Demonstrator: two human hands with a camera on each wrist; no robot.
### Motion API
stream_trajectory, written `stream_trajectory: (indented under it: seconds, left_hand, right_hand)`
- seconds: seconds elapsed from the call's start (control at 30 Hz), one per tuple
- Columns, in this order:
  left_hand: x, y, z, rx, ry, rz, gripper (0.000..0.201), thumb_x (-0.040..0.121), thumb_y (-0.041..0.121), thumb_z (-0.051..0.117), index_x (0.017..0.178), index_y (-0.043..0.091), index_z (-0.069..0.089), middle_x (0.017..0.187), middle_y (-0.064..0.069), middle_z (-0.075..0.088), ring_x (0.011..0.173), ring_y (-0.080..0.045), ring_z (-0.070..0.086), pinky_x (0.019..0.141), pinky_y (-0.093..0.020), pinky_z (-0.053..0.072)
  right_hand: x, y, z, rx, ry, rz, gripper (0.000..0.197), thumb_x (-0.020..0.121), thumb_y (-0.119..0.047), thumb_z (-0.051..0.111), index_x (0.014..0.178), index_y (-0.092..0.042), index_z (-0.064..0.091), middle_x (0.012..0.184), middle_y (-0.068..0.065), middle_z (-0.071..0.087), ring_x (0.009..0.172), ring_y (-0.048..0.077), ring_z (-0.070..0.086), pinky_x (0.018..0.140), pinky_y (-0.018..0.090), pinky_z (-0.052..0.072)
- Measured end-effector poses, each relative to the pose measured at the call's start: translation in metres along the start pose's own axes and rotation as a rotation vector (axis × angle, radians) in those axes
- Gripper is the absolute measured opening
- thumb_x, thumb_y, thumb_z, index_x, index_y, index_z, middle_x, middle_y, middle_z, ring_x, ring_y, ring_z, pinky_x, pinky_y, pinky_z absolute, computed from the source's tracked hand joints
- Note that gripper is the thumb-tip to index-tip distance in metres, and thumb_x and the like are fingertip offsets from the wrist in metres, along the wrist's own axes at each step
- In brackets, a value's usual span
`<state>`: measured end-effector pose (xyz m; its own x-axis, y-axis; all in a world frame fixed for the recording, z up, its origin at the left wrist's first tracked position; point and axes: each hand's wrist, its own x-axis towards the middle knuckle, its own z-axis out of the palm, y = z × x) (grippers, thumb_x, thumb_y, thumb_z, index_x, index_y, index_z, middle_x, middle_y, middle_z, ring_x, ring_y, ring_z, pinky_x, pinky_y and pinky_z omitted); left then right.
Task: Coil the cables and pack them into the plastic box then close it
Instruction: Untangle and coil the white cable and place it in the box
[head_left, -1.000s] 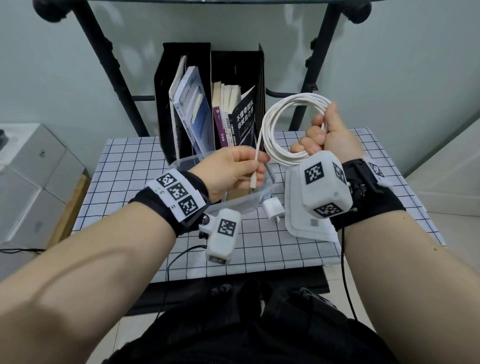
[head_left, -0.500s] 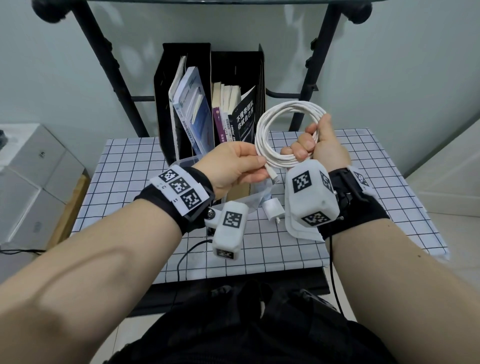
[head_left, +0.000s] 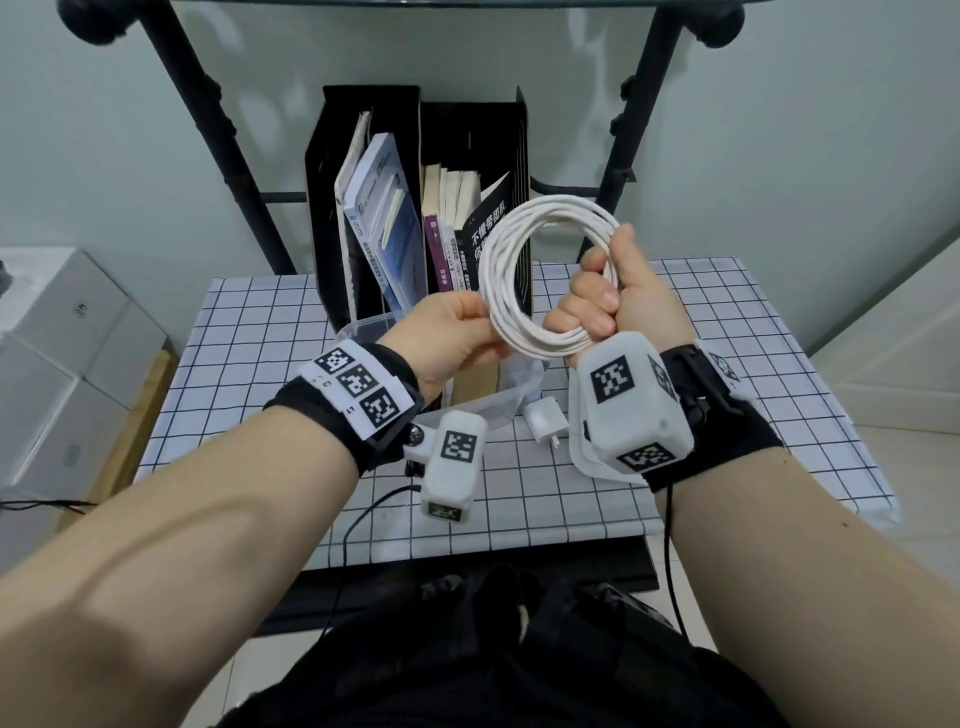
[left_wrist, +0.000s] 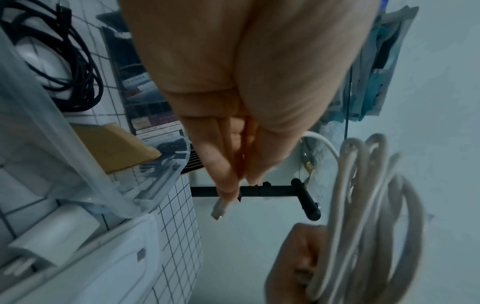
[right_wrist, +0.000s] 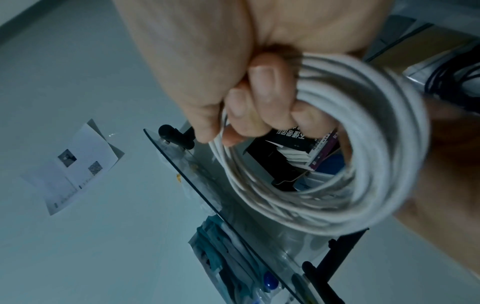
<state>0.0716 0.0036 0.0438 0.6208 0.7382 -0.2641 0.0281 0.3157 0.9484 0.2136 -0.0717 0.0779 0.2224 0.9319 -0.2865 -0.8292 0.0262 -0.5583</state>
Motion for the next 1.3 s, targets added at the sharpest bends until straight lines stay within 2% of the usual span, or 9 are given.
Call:
stream_trajectory:
  seconds: [0.13, 0.27, 0.4, 0.67, 0.87, 0.93, 1.07, 1.2, 1.3]
  left_hand:
    - [-0.004, 0.014, 0.001, -0.289, -0.041, -0.033, 0.011, 0.087, 0.001, 0.055, 0.093, -0.006, 0.062, 0.108, -0.030, 0.063, 0.096, -0.032, 0.064, 0.086, -0.034, 0.055]
    - [-0.005, 0.017, -0.002, -0.495, -0.090, -0.057, 0.025, 0.092, 0.010, 0.045, 0.095, -0.009, 0.059, 0.100, -0.030, 0.064, 0.089, -0.036, 0.067, 0.087, -0.037, 0.055]
    - [-0.004, 0.019, -0.003, -0.448, -0.109, -0.081, 0.037, 0.090, 0.030, 0.052, 0.093, -0.006, 0.059, 0.092, -0.026, 0.067, 0.084, -0.033, 0.068, 0.085, -0.036, 0.053]
    - [-0.003, 0.019, -0.002, -0.387, -0.108, -0.035, 0.008, 0.093, 0.004, 0.048, 0.092, -0.001, 0.055, 0.075, -0.017, 0.068, 0.061, -0.024, 0.069, 0.063, -0.029, 0.058]
    - [0.001, 0.017, -0.002, -0.410, -0.208, -0.030, 0.017, 0.093, 0.005, 0.046, 0.077, 0.004, 0.051, 0.060, -0.007, 0.057, 0.061, -0.022, 0.059, 0.078, -0.039, 0.050]
    - [0.000, 0.019, 0.001, -0.406, -0.212, -0.028, 0.008, 0.092, 0.003, 0.047, 0.084, 0.003, 0.050, 0.059, -0.006, 0.050, 0.054, -0.018, 0.053, 0.074, -0.036, 0.053]
    - [0.002, 0.020, 0.003, -0.279, -0.223, -0.013, 0.042, 0.083, -0.008, 0.052, 0.121, 0.007, 0.044, 0.071, -0.009, 0.040, 0.057, -0.015, 0.046, 0.057, -0.023, 0.053]
    - [0.002, 0.020, 0.002, -0.267, -0.149, -0.019, 0.038, 0.087, -0.021, 0.041, 0.110, 0.008, 0.045, 0.077, -0.009, 0.047, 0.052, -0.013, 0.054, 0.050, -0.018, 0.052]
    - [0.003, 0.019, 0.003, -0.301, -0.160, -0.039, 0.031, 0.087, -0.021, 0.039, 0.098, 0.007, 0.045, 0.076, -0.012, 0.050, 0.055, -0.016, 0.057, 0.054, -0.021, 0.054]
  right_hand:
    - [-0.001, 0.003, -0.002, -0.053, -0.002, 0.050, 0.043, 0.097, -0.050, 0.045, 0.070, -0.017, 0.052, 0.040, -0.007, 0.028, 0.031, 0.009, 0.024, 0.041, 0.020, 0.028]
    - [0.000, 0.002, -0.004, -0.125, 0.025, 0.037, 0.042, 0.097, -0.048, 0.043, 0.073, -0.014, 0.054, 0.039, -0.007, 0.028, 0.031, 0.008, 0.023, 0.044, 0.020, 0.024]
    - [0.001, 0.002, -0.006, -0.175, 0.047, 0.027, 0.037, 0.097, -0.045, 0.046, 0.083, -0.013, 0.056, 0.039, -0.006, 0.028, 0.031, 0.009, 0.022, 0.042, 0.020, 0.027]
    - [0.006, 0.002, -0.012, -0.328, 0.093, 0.037, 0.033, 0.095, -0.046, 0.051, 0.087, -0.015, 0.058, 0.043, -0.006, 0.028, 0.035, 0.010, 0.020, 0.051, 0.026, 0.018]
    - [0.009, 0.003, -0.012, -0.348, 0.151, 0.016, 0.033, 0.095, -0.046, 0.052, 0.086, -0.015, 0.059, 0.044, -0.005, 0.028, 0.035, 0.010, 0.019, 0.052, 0.026, 0.014]
    - [0.009, 0.003, -0.011, -0.331, 0.147, 0.011, 0.033, 0.095, -0.046, 0.051, 0.085, -0.015, 0.059, 0.043, -0.005, 0.028, 0.035, 0.010, 0.018, 0.053, 0.027, 0.013]
    - [0.009, 0.005, -0.009, -0.333, 0.127, -0.012, 0.030, 0.095, -0.045, 0.053, 0.092, -0.016, 0.056, 0.044, -0.004, 0.027, 0.035, 0.011, 0.018, 0.047, 0.024, 0.020]
    - [0.009, 0.005, -0.006, -0.394, 0.102, -0.032, 0.030, 0.095, -0.044, 0.053, 0.092, -0.015, 0.057, 0.045, -0.003, 0.028, 0.036, 0.012, 0.019, 0.049, 0.026, 0.022]
    - [0.006, 0.005, -0.002, -0.442, 0.096, -0.032, 0.029, 0.098, -0.041, 0.049, 0.091, -0.014, 0.057, 0.044, -0.003, 0.030, 0.036, 0.011, 0.020, 0.047, 0.022, 0.037]
